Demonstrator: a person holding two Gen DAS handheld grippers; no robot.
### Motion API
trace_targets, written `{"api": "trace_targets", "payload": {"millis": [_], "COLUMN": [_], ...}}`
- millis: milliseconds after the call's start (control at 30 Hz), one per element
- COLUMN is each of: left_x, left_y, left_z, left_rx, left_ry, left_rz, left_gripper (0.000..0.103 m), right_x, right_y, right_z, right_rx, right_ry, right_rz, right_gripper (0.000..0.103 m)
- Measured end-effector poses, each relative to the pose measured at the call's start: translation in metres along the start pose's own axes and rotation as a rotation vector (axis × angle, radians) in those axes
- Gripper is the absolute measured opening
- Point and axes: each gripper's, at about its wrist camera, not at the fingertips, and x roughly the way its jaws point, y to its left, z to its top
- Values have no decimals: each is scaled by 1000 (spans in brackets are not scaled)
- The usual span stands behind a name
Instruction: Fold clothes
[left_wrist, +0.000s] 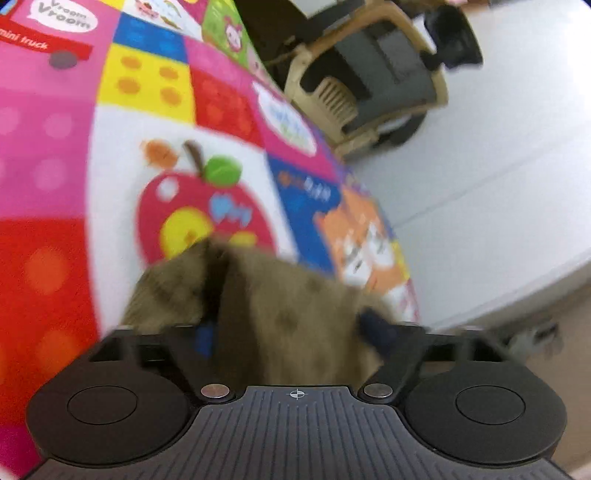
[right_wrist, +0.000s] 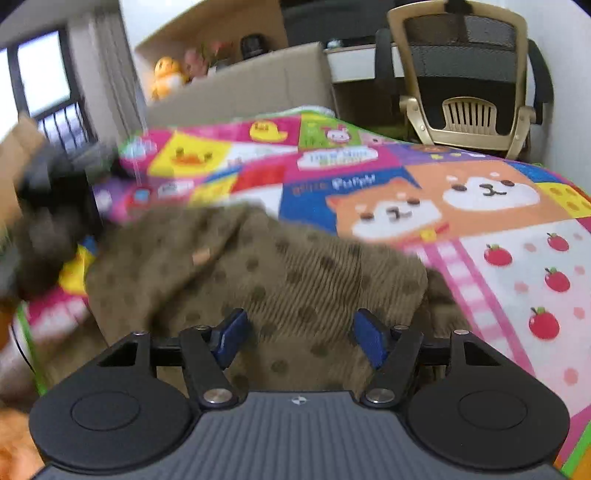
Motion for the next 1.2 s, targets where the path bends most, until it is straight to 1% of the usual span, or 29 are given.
{"api": "trace_targets", "payload": {"millis": [67,100,133,167,200,233,267,300,333,400,433,467,567,633,667,700,733,767,800,833,900,933,1000,1067,1133,1167,1200], "left_x": [-14,-21,-27,-33,-38,-41,-42,-42,-39,-31,-24,-17,3,15,21,26,32,37,39,41,40,37,30,27,23,18,9], "left_y": [-3,-5,-7,-10,-13,-15,-15,-12,-10,-6,-7,-6,-3,-1,0,1,1,1,-1,-4,-9,-12,-16,-14,-5,2,5], "left_z": [9,12,14,12,9,5,0,-5,-10,-19,-21,-20,-13,-6,-2,1,7,13,22,31,46,52,55,47,36,31,28], "left_rx": [-23,-11,7,46,102,141,174,174,168,157,165,164,151,158,161,163,161,158,148,137,120,116,158,232,314,359,373], "left_ry": [-55,-62,-65,-82,-106,-99,-84,-48,-15,44,57,60,65,71,76,81,74,63,41,16,-32,-54,-76,-49,-10,-13,-26], "left_rz": [-62,-55,-39,7,67,95,112,85,63,27,39,48,63,76,82,87,88,89,80,69,37,13,26,127,284,353,369], "left_gripper": [63,63,63,65,71,75,82,90,93,94,94,94,94,89,83,82,82,82,77,75,75,74,72,70,69,66,69], "right_x": [-7,-12,-18,-24,-31,-39,-46,-51,-49,-47,-43,-34,-3,16,25,34,41,47,50,53,57,57,57,52,41,35,28], "right_y": [-2,-6,-9,-14,-20,-27,-36,-44,-52,-68,-74,-75,-69,-64,-63,-62,-63,-63,-64,-64,-63,-64,-65,-71,-78,-80,-81], "right_z": [-10,-11,-13,-14,-14,-14,-13,-13,-11,-7,-4,-2,6,15,22,32,43,53,64,75,89,89,86,72,60,56,54], "right_rx": [-24,-14,-3,13,48,92,142,190,231,313,344,346,303,260,239,225,222,215,202,189,137,108,50,9,-3,-8,-8], "right_ry": [-2,-3,-4,-6,-12,-23,-39,-53,-60,-76,-79,-67,-13,1,-1,-6,-13,-23,-41,-59,-90,-84,-65,-21,-6,-6,-19], "right_rz": [-16,-25,-34,-44,-54,-53,-44,-35,-28,-14,-6,1,14,19,17,18,18,16,7,-2,-43,-82,-158,-220,-264,-283,-292], "right_gripper": [65,65,65,65,65,65,65,65,66,66,65,65,65,60,57,48,45,43,41,41,40,40,40,43,47,47,47]}}
